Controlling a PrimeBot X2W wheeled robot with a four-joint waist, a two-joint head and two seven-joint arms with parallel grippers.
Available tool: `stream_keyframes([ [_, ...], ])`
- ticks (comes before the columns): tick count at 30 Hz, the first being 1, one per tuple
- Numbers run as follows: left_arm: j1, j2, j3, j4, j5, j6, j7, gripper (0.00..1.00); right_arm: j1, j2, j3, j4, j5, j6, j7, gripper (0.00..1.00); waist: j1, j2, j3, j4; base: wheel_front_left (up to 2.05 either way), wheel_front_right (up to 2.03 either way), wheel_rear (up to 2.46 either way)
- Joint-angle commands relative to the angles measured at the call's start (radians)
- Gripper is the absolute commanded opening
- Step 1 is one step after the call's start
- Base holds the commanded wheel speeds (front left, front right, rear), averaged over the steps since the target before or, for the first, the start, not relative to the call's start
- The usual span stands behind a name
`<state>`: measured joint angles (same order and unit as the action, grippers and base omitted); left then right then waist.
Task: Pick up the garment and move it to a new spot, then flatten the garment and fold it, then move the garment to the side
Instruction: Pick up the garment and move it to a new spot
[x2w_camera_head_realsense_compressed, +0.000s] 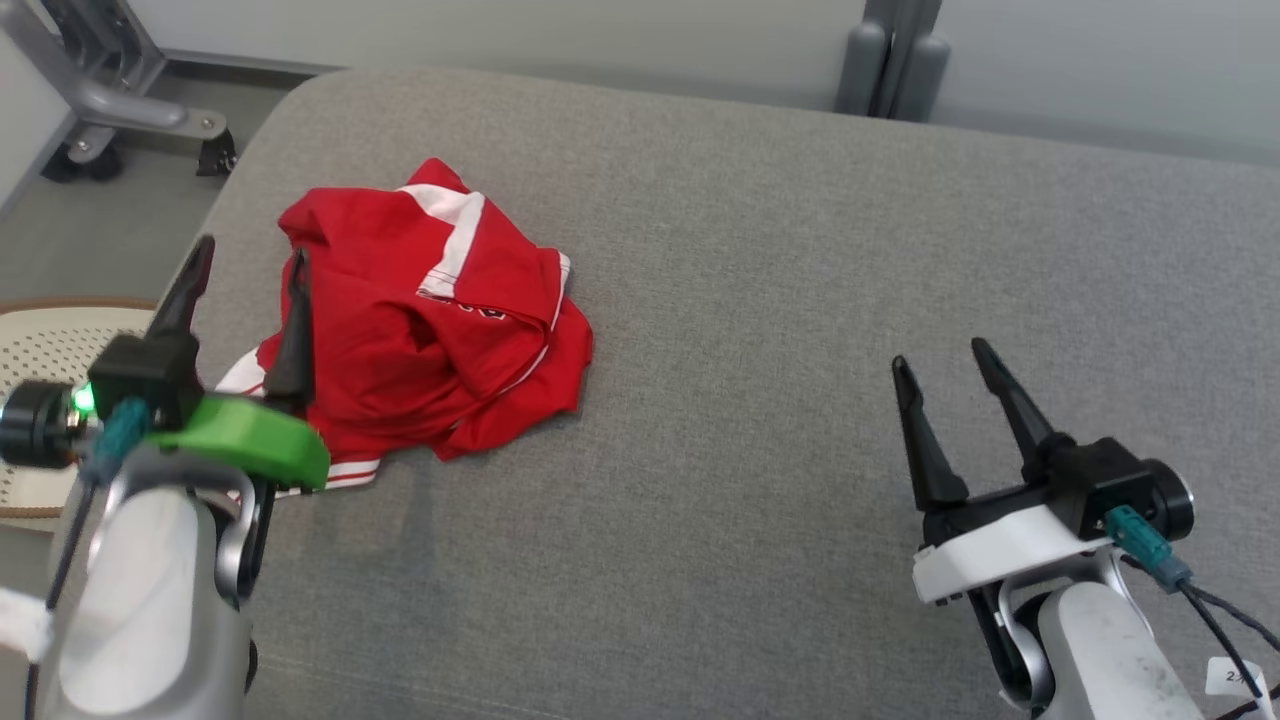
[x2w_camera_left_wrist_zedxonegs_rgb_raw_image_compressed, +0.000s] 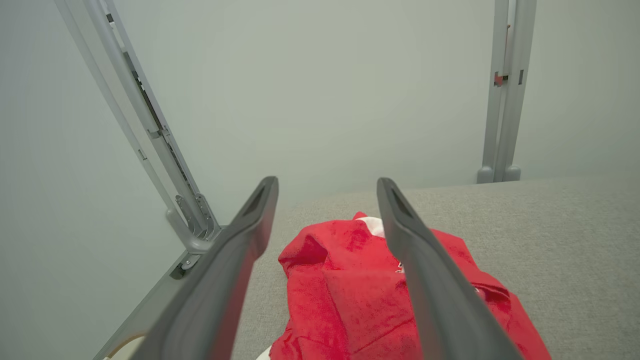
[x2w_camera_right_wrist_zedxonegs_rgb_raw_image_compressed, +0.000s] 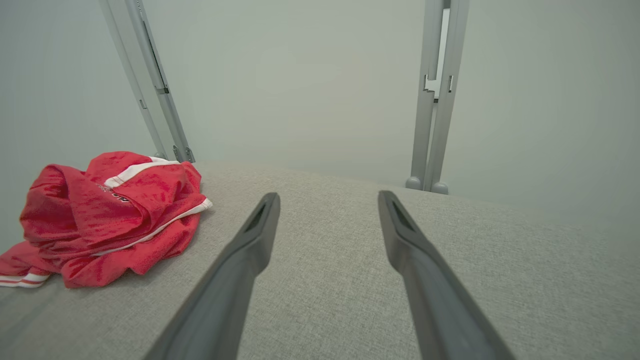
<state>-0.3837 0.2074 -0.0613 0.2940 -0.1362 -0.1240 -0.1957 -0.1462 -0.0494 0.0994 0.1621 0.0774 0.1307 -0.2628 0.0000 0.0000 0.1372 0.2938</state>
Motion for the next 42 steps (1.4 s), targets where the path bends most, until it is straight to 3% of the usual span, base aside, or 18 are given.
stream_keyframes([
  [1, -0.066, 0.019, -0.034, 0.028, -0.027, -0.007, 0.041, 1.0, -0.023, -0.008, -0.017, -0.012, -0.007, 0.0, -0.003, 1.0, 0.0, 0.0, 0.103, -0.054, 0.0, 0.0, 0.0],
  [7, -0.305, 0.137, -0.239, 0.125, -0.195, -0.005, 0.266, 1.0, -0.059, -0.021, -0.04, -0.032, -0.025, 0.0, -0.003, 1.0, 0.0, 0.0, 0.186, -0.089, 0.0, 0.0, 0.0],
  [11, -0.41, 0.187, -0.366, 0.171, -0.341, -0.006, 0.405, 1.0, -0.077, -0.024, -0.039, -0.04, -0.028, 0.0, -0.003, 1.0, 0.0, 0.0, 0.226, -0.11, 0.0, 0.0, 0.0],
  [17, -0.511, 0.268, -0.522, 0.253, -0.453, -0.006, 0.577, 1.0, -0.096, -0.025, -0.03, -0.045, -0.034, 0.0, -0.003, 1.0, 0.0, 0.0, 0.263, -0.137, 0.0, 0.0, 0.0],
  [26, -0.56, 0.274, -0.586, 0.344, -0.586, -0.006, 0.667, 1.0, -0.106, -0.023, -0.025, -0.046, -0.036, 0.0, -0.003, 1.0, 0.0, 0.0, 0.281, -0.149, 0.0, 0.0, 0.0],
  [27, -0.563, 0.28, -0.589, 0.353, -0.59, -0.006, 0.657, 0.27, -0.106, -0.024, -0.025, -0.044, -0.036, 0.0, -0.003, 1.0, 0.0, 0.0, 0.281, -0.149, 0.0, 0.0, 0.0],
  [28, -0.566, 0.283, -0.589, 0.363, -0.591, -0.006, 0.652, 0.0, -0.107, -0.023, -0.025, -0.042, -0.036, 0.0, -0.003, 1.0, 0.0, 0.0, 0.28, -0.149, 0.0, 0.0, 0.0],
  [34, -0.573, 0.288, -0.587, 0.391, -0.624, -0.006, 0.565, 0.0, -0.096, -0.019, -0.027, -0.023, -0.035, 0.0, -0.003, 1.0, 0.0, 0.0, 0.241, -0.148, 0.0, 0.0, 0.0],
  [42, -0.571, 0.306, -0.523, 0.381, -0.615, 0.001, 0.316, 0.0, -0.053, -0.012, -0.038, 0.004, -0.023, 0.0, -0.003, 1.0, 0.0, 0.0, 0.12, -0.138, 0.0, 0.0, 0.0],
])
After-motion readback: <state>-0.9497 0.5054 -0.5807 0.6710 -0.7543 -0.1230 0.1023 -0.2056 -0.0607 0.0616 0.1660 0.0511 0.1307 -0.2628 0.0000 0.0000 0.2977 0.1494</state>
